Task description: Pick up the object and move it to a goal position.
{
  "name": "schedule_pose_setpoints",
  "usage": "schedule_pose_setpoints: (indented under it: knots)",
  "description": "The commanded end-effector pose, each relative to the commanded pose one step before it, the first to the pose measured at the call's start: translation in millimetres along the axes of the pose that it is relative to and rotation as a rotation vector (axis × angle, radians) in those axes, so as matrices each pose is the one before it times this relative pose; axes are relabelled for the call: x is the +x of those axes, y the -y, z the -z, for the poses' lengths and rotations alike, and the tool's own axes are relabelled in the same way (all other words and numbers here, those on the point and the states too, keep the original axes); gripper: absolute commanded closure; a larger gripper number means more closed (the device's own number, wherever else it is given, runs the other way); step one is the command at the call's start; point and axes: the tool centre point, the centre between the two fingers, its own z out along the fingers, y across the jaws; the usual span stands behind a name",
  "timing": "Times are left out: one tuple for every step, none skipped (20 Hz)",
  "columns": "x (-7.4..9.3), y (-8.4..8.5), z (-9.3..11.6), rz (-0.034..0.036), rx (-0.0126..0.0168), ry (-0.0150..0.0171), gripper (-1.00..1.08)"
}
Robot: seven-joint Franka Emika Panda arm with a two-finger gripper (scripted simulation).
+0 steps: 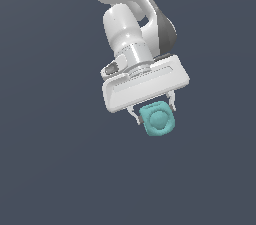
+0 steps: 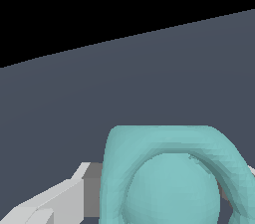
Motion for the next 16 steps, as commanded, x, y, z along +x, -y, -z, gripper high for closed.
schedule_pose_setpoints:
  knots:
    - [16.57, 4.04, 7.90, 0.01380, 0.02123, -0.04834, 1.08]
    - [6.54, 1.65, 2.98, 0.00563, 0.00879, -0.01918, 1.08]
    - [6.59, 1.69, 3.01, 0.00572, 0.00895, -0.01939, 1.08]
    - [6.39, 1.66, 2.91, 0.00560, 0.00878, -0.01885, 1.08]
    - [6.13, 1.62, 2.78, 0.00541, 0.00851, -0.01813, 1.08]
    - [5.86, 1.57, 2.65, 0.00521, 0.00821, -0.01736, 1.08]
    - [5.58, 1.52, 2.52, 0.00500, 0.00790, -0.01657, 1.08]
    - [5.27, 1.47, 2.37, 0.00478, 0.00759, -0.01573, 1.08]
    - [4.95, 1.42, 2.22, 0.00455, 0.00729, -0.01485, 1.08]
    - [4.61, 1.37, 2.07, 0.00430, 0.00696, -0.01392, 1.08]
    - [4.29, 1.31, 1.92, 0.00405, 0.00661, -0.01302, 1.08]
    - [3.97, 1.24, 1.77, 0.00378, 0.00621, -0.01209, 1.08]
    - [3.63, 1.16, 1.62, 0.00349, 0.00577, -0.01110, 1.08]
    - [3.28, 1.08, 1.46, 0.00319, 0.00533, -0.01007, 1.08]
    - [2.89, 1.00, 1.28, 0.00287, 0.00486, -0.00897, 1.08]
    - [2.49, 0.91, 1.09, 0.00253, 0.00439, -0.00782, 1.08]
